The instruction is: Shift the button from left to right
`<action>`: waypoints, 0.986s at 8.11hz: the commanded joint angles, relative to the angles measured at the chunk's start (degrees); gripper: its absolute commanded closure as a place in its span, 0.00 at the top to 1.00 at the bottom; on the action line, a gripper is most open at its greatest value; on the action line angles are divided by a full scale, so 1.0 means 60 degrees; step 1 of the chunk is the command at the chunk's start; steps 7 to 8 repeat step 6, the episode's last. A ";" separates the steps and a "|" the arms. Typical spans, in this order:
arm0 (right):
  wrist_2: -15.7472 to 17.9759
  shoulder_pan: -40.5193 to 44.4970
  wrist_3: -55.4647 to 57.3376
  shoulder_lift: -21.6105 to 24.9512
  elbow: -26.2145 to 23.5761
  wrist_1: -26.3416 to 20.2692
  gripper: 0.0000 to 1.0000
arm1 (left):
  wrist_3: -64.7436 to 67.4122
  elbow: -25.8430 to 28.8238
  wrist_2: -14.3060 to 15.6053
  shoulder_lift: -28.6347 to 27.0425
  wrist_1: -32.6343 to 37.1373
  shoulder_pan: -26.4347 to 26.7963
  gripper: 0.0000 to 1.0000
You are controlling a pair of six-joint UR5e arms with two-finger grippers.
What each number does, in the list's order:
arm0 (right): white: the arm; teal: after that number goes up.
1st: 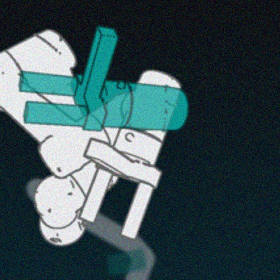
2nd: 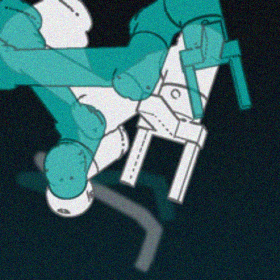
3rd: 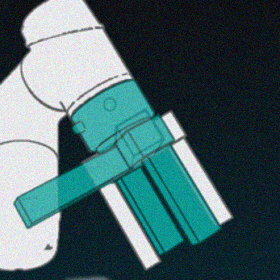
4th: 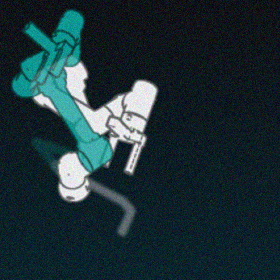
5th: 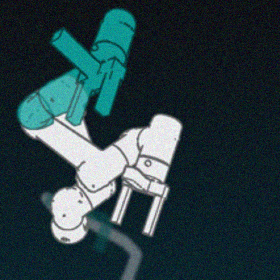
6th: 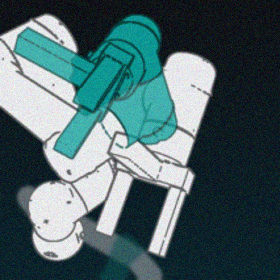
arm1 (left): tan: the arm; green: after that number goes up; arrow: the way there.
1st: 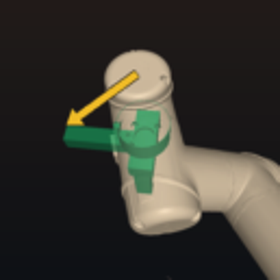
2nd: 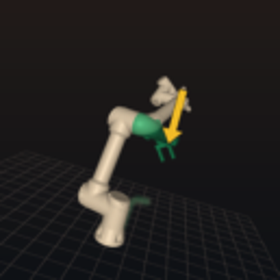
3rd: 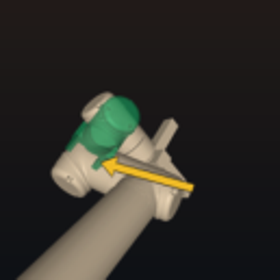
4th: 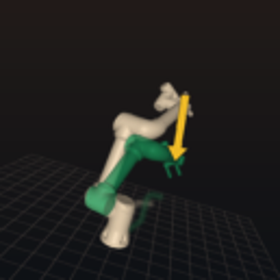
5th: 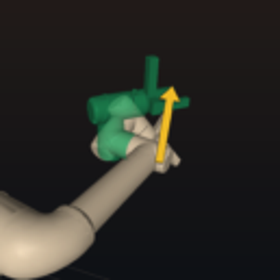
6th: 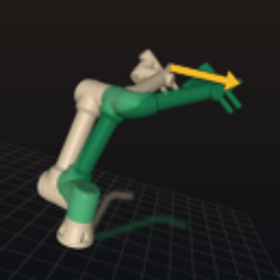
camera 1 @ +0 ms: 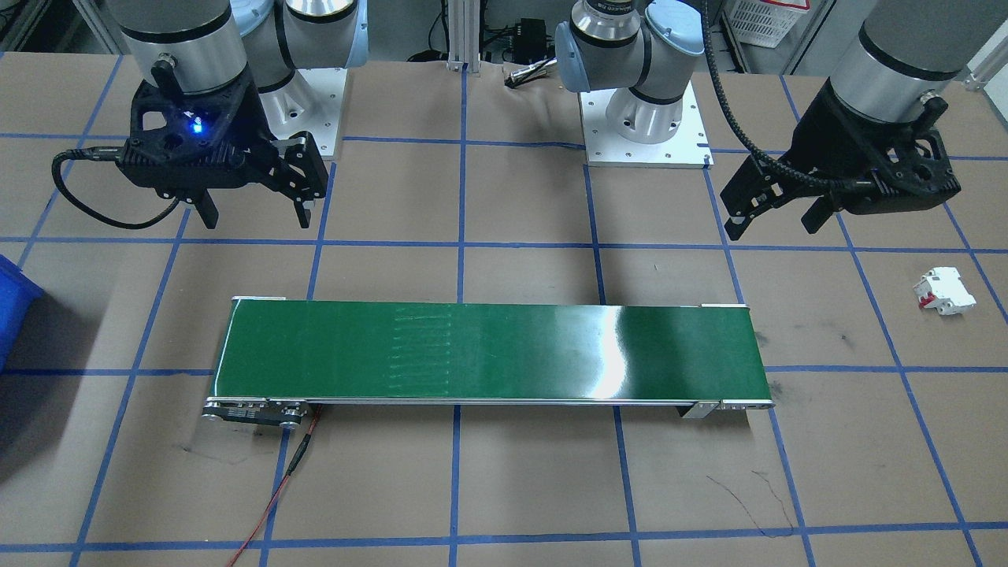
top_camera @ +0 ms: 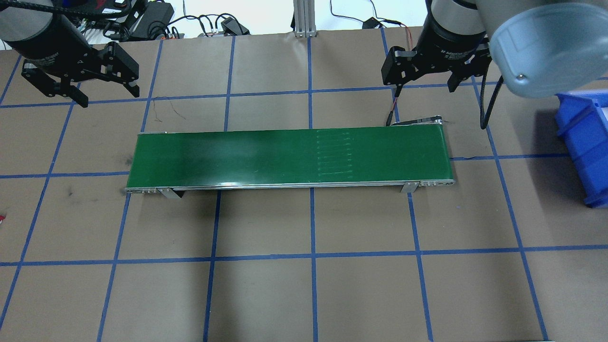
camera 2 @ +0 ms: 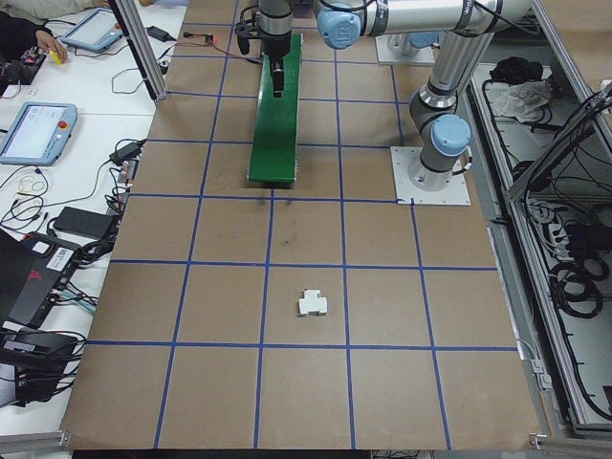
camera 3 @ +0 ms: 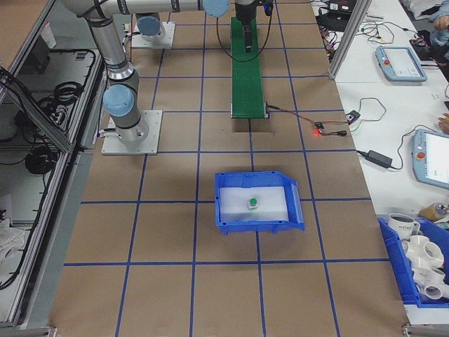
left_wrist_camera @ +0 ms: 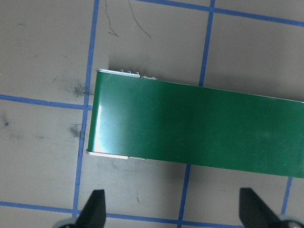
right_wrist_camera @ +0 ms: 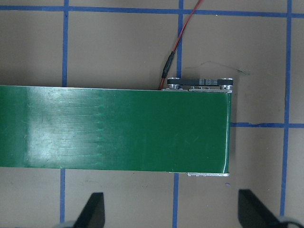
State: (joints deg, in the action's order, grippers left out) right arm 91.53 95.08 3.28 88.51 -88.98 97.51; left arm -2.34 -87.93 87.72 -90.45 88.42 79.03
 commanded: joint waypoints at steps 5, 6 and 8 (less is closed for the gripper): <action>0.0009 -0.0011 -0.0034 -0.0059 -0.0008 -0.0022 1.00 | 0.0009 -0.0125 0.0699 -0.0100 -0.0043 0.0990 1.00; -0.0005 -0.0011 -0.0034 -0.0059 -0.0023 -0.0022 1.00 | 0.0009 -0.0125 0.0702 -0.0100 -0.0043 0.1007 1.00; -0.0005 -0.0011 -0.0034 -0.0059 -0.0023 -0.0022 1.00 | 0.0009 -0.0125 0.0702 -0.0100 -0.0043 0.1007 1.00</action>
